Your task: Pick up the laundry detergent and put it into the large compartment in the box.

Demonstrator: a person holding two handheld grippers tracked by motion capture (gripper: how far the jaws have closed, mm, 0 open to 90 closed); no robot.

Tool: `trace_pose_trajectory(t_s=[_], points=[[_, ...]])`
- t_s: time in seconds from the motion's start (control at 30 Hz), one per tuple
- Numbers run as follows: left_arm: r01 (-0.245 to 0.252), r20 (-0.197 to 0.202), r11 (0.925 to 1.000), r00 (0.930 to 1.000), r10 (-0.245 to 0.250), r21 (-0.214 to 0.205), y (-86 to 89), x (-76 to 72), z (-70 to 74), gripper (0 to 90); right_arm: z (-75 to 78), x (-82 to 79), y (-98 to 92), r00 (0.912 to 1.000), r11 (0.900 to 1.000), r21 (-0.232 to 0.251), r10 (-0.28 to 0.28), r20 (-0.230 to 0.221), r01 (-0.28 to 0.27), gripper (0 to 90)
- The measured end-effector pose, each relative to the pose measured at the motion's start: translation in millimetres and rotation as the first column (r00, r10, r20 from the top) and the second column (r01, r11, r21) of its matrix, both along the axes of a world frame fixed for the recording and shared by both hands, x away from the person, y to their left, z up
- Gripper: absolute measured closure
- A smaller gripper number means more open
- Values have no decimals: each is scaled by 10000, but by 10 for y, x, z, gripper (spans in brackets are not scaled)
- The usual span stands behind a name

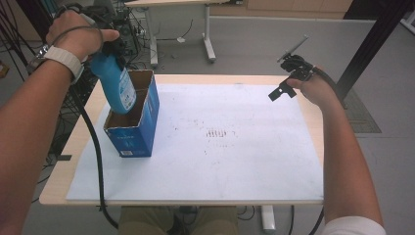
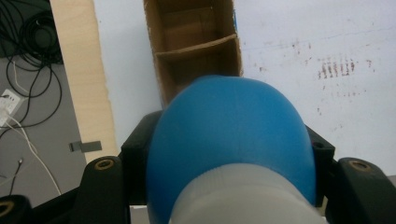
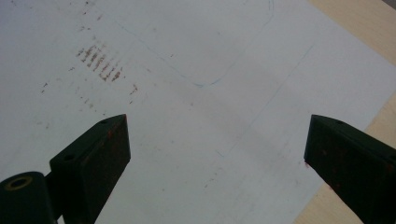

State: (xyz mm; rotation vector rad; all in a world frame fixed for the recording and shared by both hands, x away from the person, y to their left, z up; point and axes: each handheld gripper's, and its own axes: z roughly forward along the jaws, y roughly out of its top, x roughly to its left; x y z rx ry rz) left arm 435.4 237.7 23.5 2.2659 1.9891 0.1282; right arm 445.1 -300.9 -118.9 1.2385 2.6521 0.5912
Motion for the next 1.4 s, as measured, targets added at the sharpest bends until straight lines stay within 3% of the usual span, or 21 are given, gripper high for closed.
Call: trace_pose_trajectory(t_s=[0.77,1.4], points=[[-99,-206,9999,9997,99,33,48,115,-419,390,-34,3,-2,10000,10000,-7,-20,-62,20,69],[177,-152,9997,9997,-175,159,-28,156,-911,389,-83,4,-44,9998,9999,40,-99,-147,99,69]])
